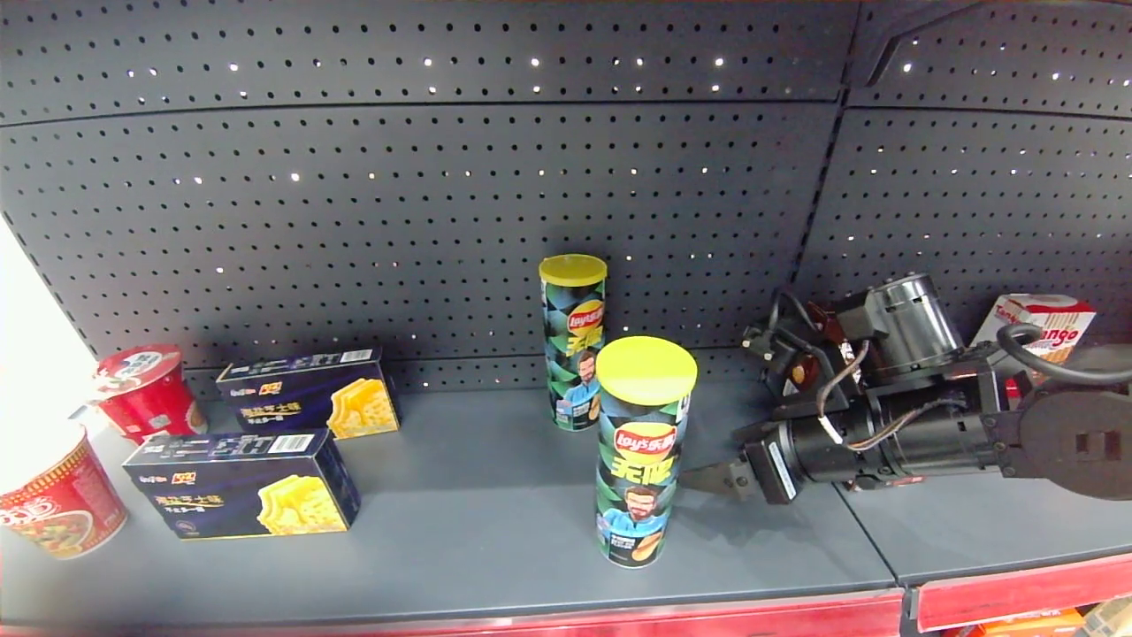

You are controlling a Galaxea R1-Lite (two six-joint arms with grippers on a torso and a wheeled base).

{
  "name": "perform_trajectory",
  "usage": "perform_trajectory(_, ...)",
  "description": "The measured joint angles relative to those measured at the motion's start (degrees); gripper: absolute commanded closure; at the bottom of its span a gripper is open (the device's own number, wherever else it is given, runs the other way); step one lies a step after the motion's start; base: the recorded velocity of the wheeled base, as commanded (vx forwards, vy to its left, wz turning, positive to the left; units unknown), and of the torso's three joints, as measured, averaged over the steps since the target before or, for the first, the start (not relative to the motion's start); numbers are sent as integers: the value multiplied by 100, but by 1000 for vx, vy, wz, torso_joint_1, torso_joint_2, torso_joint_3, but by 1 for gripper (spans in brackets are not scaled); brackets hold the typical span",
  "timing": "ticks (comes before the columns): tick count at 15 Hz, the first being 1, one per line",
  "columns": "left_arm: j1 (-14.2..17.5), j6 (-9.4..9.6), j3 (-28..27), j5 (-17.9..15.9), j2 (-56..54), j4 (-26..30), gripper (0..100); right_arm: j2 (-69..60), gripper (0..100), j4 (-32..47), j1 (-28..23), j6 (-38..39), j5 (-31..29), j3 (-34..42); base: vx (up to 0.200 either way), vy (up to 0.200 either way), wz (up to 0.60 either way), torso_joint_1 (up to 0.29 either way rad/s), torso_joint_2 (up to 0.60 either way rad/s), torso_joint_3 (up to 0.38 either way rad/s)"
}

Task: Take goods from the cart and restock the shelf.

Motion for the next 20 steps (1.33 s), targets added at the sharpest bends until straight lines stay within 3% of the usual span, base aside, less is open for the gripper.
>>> perform_trajectory(20, 2, -119, -9, -1, 0, 6, 0, 568, 0, 11, 367, 0, -2, -513, 0, 0, 0, 0, 0, 0)
